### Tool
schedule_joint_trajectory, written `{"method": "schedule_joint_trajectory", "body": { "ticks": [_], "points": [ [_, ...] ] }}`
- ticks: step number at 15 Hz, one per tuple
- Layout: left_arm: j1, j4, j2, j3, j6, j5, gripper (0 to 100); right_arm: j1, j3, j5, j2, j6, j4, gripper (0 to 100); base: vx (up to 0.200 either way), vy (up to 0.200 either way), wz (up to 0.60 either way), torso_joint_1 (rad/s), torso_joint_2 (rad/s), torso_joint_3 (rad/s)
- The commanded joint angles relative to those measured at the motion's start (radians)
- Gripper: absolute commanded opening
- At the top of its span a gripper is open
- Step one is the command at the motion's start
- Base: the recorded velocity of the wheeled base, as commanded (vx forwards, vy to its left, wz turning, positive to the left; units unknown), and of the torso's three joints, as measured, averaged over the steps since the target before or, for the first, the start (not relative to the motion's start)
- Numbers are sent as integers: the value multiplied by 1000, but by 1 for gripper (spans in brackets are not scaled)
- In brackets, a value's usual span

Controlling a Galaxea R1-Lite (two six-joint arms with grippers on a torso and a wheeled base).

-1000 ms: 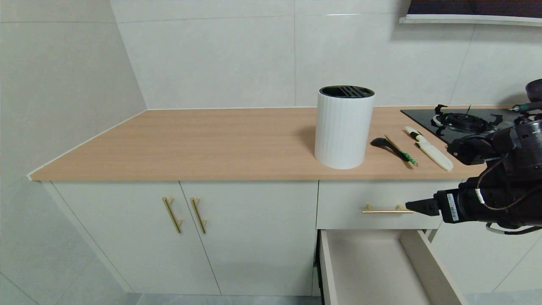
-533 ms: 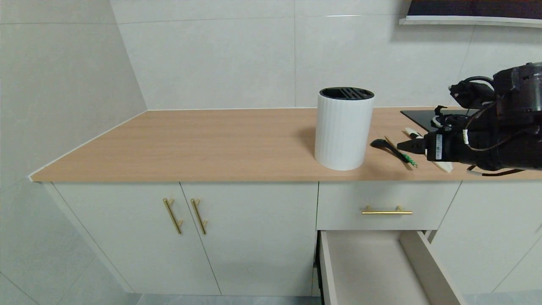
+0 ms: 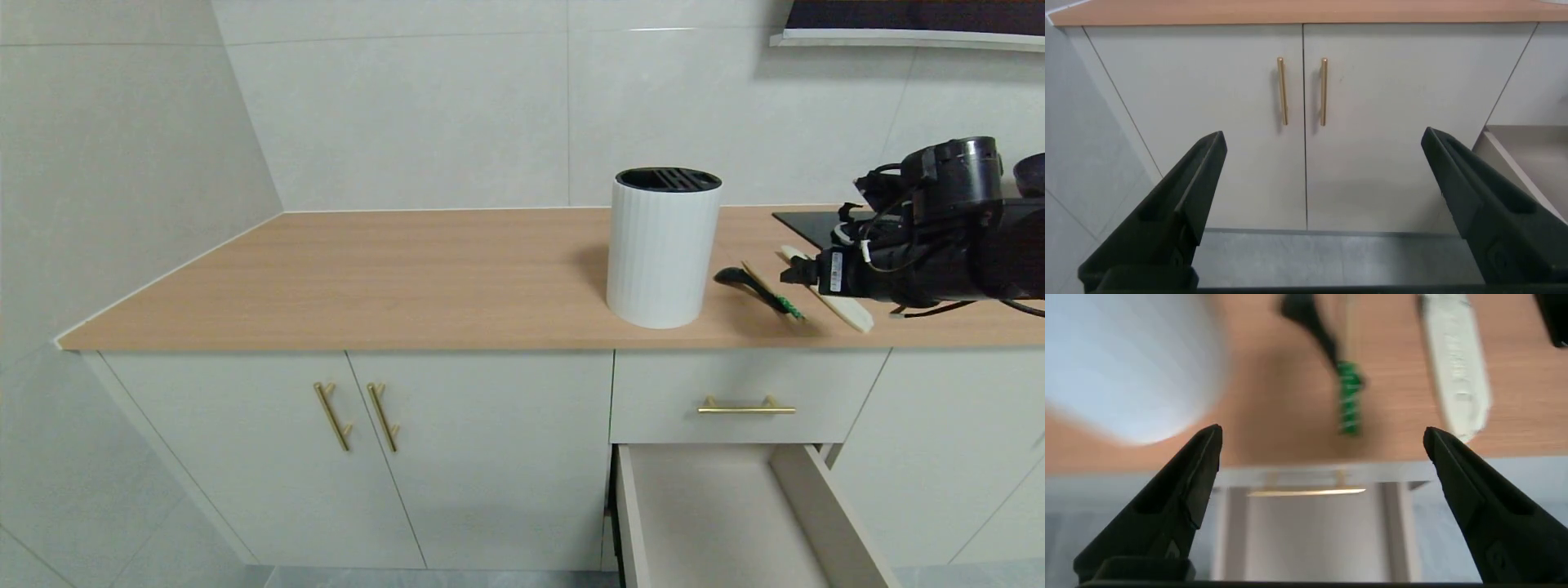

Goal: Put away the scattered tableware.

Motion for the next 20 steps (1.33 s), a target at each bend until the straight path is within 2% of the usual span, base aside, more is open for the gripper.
{"method": "schedule_joint_trajectory", "body": {
  "ticks": [1, 11, 12, 20],
  "points": [
    [0, 0, 1, -1, 0, 0, 100, -18, -9, 1, 85, -19, -3, 100, 0, 0, 0, 0, 0, 0],
    [0, 0, 1, 1, 0, 0, 100, -15, -21, -10, 184, -24, -52, 100, 0, 0, 0, 0, 0, 0],
    [0, 0, 1, -1, 0, 0, 100, -15, -24, -10, 190, -22, -52, 0, 0, 0, 0, 0, 0, 0],
    [0, 0, 1, 1, 0, 0, 100, -15, -25, -10, 173, -18, -76, 0, 0, 0, 0, 0, 0, 0]
  ]
}}
